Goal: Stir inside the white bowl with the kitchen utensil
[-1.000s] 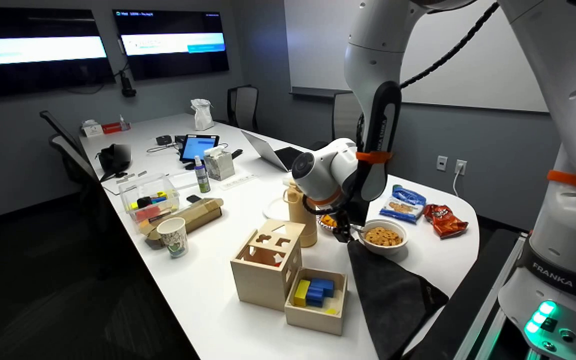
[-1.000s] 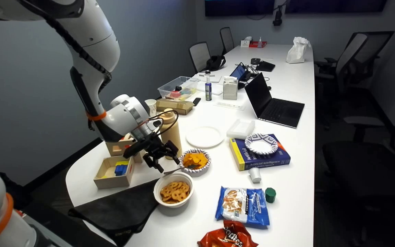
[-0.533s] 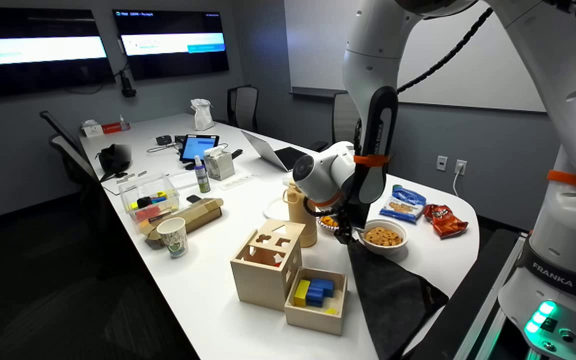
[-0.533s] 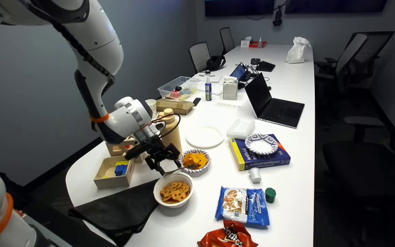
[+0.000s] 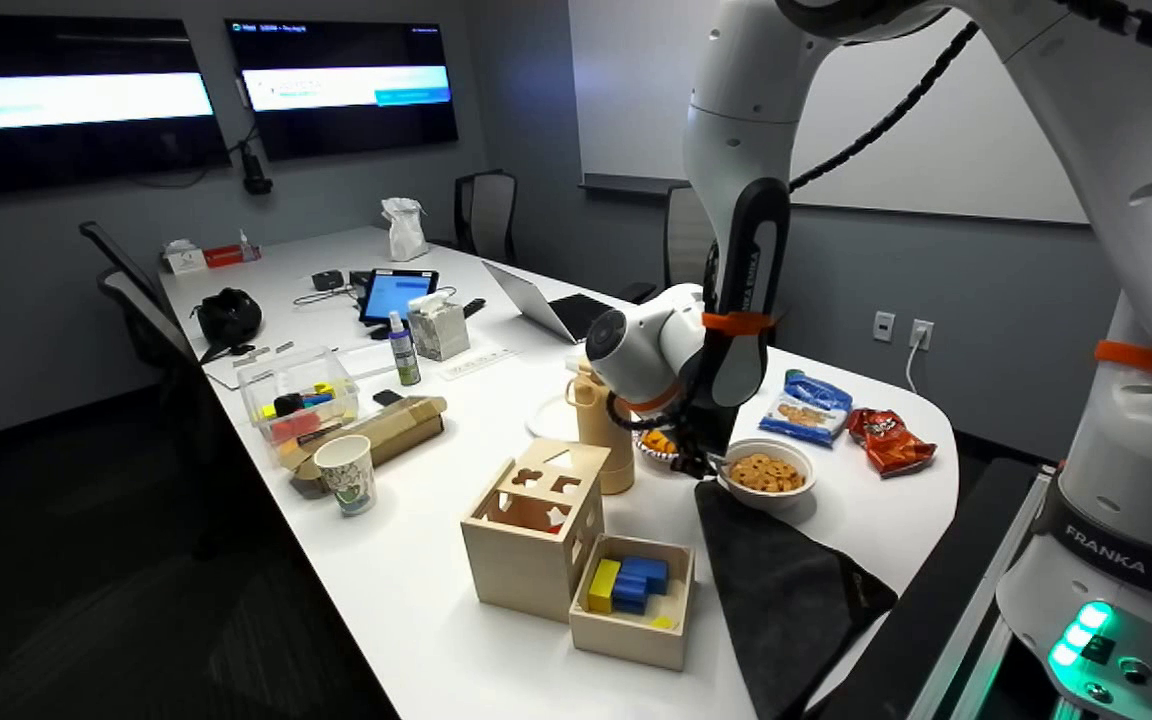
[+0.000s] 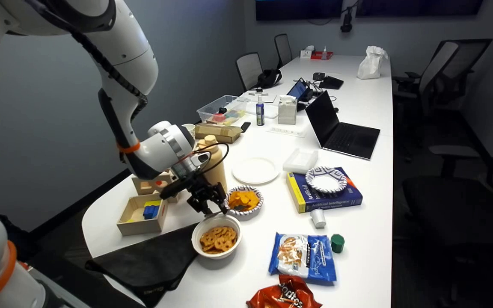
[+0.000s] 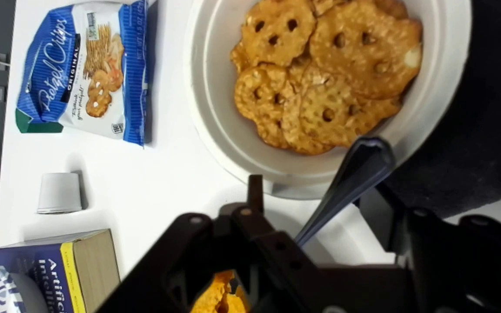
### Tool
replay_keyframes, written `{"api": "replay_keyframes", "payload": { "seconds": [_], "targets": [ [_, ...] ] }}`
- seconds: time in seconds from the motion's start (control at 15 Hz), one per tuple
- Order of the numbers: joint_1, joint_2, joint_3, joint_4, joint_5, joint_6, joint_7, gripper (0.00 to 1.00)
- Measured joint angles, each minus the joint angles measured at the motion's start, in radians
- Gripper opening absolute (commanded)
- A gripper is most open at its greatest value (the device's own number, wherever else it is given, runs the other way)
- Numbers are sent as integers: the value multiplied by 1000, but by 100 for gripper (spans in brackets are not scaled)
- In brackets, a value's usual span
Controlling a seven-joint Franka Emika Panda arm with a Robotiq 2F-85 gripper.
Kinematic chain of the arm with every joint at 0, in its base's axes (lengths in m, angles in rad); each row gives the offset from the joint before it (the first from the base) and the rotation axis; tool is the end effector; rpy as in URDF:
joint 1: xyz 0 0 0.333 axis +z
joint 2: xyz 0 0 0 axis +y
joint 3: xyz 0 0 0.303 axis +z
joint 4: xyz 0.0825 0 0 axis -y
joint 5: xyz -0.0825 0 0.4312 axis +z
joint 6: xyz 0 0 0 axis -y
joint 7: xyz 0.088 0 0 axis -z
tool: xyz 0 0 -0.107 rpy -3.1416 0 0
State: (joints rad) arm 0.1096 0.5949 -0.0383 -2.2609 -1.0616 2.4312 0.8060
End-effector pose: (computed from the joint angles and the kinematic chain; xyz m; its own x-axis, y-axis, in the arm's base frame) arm 0.4759 0.0276 0.0142 0.9663 0.1784 -0.1854 0.2533 -0.7859 0.5641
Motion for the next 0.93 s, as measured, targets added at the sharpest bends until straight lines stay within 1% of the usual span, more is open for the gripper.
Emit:
{"api": "replay_keyframes", "payload": {
  "seconds": [0.07, 0.13, 0.2, 0.27, 0.33, 0.4, 0.67, 0.8, 0.93],
  "targets": [
    [0, 2, -1, 4, 3, 0, 0, 29],
    [0, 4, -3, 7, 6, 0, 0, 24],
    [0, 5, -4, 10, 9, 0, 0, 25],
    [0, 5, -6, 11, 10, 0, 0, 22],
    [0, 5, -8, 12, 12, 0, 0, 24],
    [0, 5, -9, 12, 12, 0, 0, 24],
    [0, 5, -14, 12, 12, 0, 0, 20],
    [0, 5, -15, 12, 12, 0, 0, 14],
    [0, 5, -15, 13, 12, 0, 0, 2]
  ]
}}
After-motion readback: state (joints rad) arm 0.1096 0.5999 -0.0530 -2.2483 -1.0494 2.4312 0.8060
